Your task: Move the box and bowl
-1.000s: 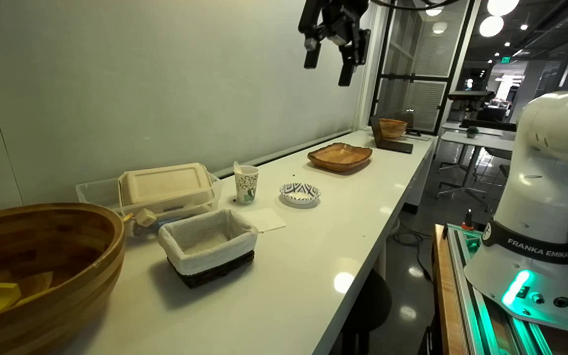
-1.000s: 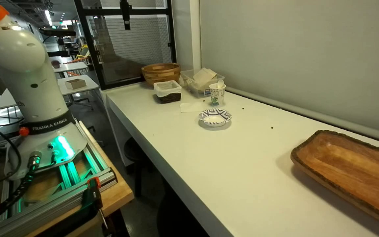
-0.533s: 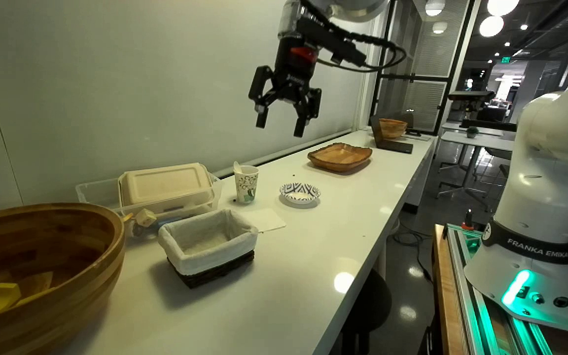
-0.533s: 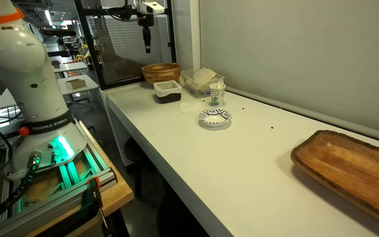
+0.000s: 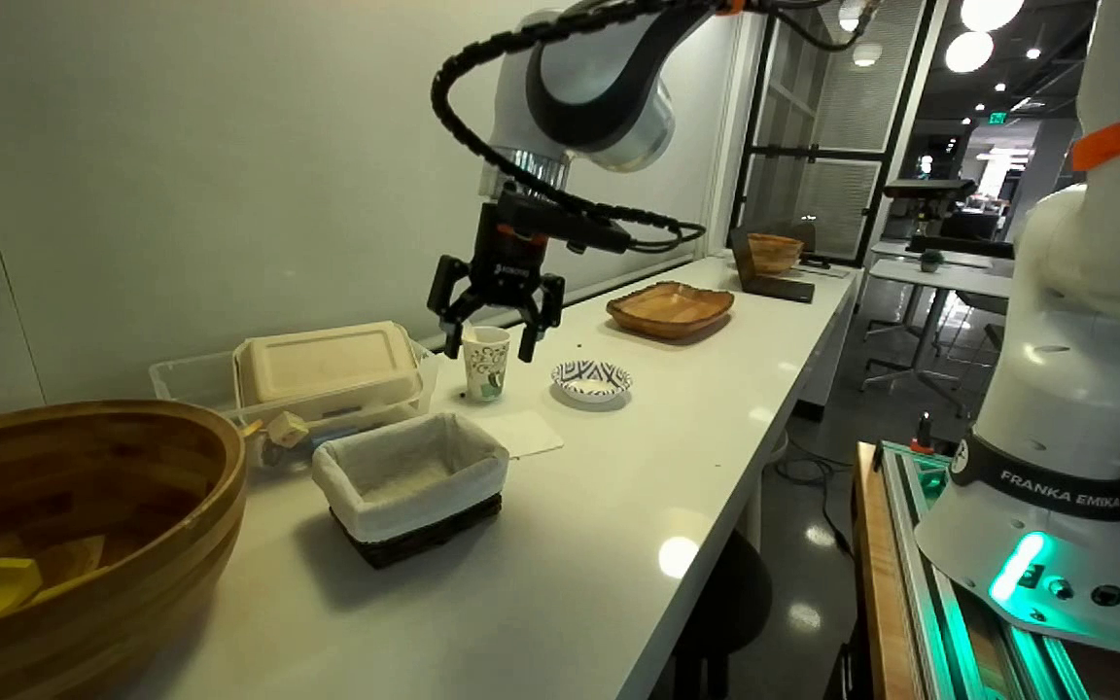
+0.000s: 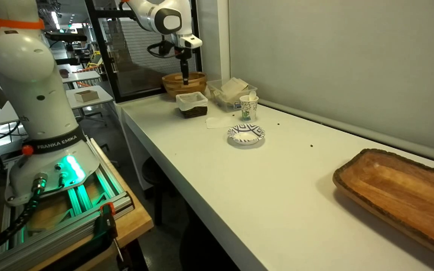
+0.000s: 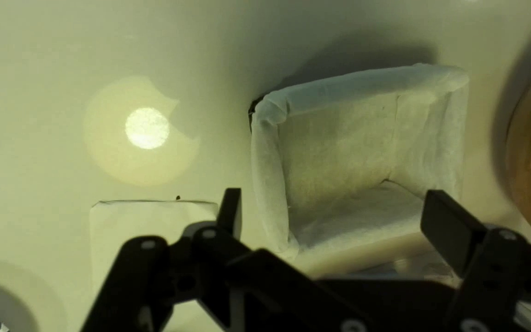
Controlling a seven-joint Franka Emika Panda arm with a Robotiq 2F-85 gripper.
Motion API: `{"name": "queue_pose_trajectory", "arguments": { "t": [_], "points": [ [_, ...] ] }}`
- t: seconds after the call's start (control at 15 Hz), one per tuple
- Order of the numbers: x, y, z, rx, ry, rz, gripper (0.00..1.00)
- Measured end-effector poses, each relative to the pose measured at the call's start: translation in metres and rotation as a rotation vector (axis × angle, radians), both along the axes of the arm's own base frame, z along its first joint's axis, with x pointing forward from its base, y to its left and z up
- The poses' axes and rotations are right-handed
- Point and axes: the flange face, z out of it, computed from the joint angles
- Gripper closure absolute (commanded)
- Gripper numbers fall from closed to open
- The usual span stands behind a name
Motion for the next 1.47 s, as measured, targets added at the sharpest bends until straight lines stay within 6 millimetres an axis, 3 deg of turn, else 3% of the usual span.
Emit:
{"name": "queue_pose_trajectory", "arguments": {
  "t": [0.27,0.6,1.07,1.13,1.47],
  "points": [
    [0.021,0.003,-0.033,-0.011,0.007,0.005,0.00],
    [0.041,0.002,-0.059,-0.014,0.032,-0.006,0.00],
    [0.049,-0.006,-0.098,-0.032,0.082,-0.021,0.00],
    [0.048,-0.007,-0.103,-0.035,0.090,-0.022,0.23],
    [0.050,-0.012,-0.122,-0.042,0.114,-0.030,0.58]
  ]
}}
